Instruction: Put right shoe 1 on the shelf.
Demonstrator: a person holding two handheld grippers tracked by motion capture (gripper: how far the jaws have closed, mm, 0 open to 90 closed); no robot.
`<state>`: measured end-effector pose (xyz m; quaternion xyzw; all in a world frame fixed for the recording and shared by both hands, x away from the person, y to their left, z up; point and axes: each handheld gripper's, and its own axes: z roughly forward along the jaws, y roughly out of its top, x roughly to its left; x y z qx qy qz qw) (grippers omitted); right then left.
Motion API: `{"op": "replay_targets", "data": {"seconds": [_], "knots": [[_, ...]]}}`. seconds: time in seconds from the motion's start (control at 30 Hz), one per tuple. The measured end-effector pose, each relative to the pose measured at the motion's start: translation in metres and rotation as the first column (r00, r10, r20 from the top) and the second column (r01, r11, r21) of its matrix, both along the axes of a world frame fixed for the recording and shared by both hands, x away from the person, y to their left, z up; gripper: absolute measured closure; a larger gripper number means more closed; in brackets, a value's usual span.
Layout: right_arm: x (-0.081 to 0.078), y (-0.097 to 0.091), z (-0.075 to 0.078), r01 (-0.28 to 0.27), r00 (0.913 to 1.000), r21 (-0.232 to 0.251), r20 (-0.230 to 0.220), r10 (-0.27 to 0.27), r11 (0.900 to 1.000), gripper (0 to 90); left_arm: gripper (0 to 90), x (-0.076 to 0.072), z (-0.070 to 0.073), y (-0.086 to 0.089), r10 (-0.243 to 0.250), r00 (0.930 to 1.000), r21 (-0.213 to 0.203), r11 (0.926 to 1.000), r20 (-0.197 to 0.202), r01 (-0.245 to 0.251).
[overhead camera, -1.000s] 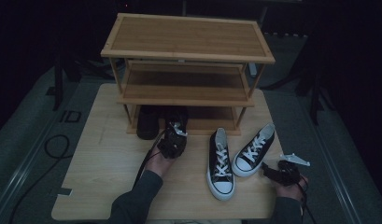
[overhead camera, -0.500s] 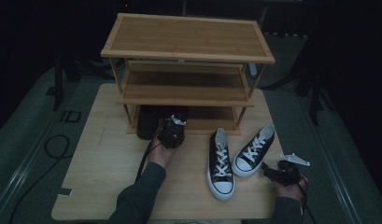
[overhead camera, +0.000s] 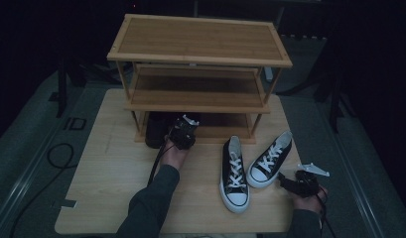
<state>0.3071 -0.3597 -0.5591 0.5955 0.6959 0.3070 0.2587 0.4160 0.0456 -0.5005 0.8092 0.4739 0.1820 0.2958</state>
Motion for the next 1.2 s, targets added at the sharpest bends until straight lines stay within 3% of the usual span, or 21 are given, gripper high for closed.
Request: {"op": "replay_targets", "data": {"seconds": [0.23, 0.53, 0.6, 0.67, 0.73, 0.8, 0.83, 1.0, 1.13, 1.2], "knots": [[0.000, 0.000, 0.000, 0.000, 1.0000, 0.000, 0.000, 0.000, 1.0000, 22.8, 90.0, 0.008, 0.000, -0.007, 0.013, 0.9995, 0.042, 0.9990, 0.028, -0.014], [0.000, 0.000, 0.000, -0.001, 1.0000, 0.000, 0.000, 0.001, 1.0000, 22.8, 90.0, 0.015, -0.001, -0.008, 0.035, 0.9990, 0.022, 0.9991, 0.027, -0.035], [0.000, 0.000, 0.000, 0.000, 1.0000, 0.000, 0.000, 0.000, 1.0000, 22.8, 90.0, 0.017, 0.000, -0.005, 0.008, 0.9994, 0.031, 0.9995, 0.033, -0.009], [0.000, 0.000, 0.000, -0.001, 1.0000, 0.000, 0.000, 0.001, 1.0000, 22.8, 88.3, 0.014, 0.000, -0.006, 0.012, 0.9996, 0.014, 0.9998, 0.024, -0.012], [0.000, 0.000, 0.000, -0.001, 1.0000, 0.000, 0.000, 0.001, 1.0000, 22.8, 85.6, 0.008, 0.002, -0.005, -0.009, 0.9992, 0.022, 0.9997, 0.040, 0.008], [0.000, 0.000, 0.000, -0.001, 1.0000, 0.000, 0.000, 0.001, 1.0000, 22.8, 84.8, 0.002, 0.006, 0.003, -0.044, 0.9982, 0.028, 0.9987, 0.041, 0.043], [0.000, 0.000, 0.000, -0.001, 1.0000, 0.000, 0.000, 0.001, 1.0000, 22.8, 84.9, -0.005, 0.009, 0.010, -0.055, 0.9963, 0.024, 0.9983, 0.066, 0.053], [0.000, 0.000, 0.000, -0.001, 1.0000, 0.000, 0.000, 0.001, 1.0000, 22.8, 86.4, -0.028, 0.023, 0.040, -0.070, 0.9922, 0.020, 0.9975, 0.103, 0.068], [0.000, 0.000, 0.000, -0.001, 1.0000, 0.000, 0.000, 0.001, 1.0000, 22.8, 87.2, -0.042, 0.025, 0.070, -0.023, 0.9923, 0.056, 0.9983, 0.122, 0.017], [0.000, 0.000, 0.000, -0.001, 1.0000, 0.000, 0.000, 0.001, 1.0000, 22.8, 87.6, -0.045, 0.024, 0.089, 0.022, 0.9928, 0.037, 0.9990, 0.118, -0.026]]}}
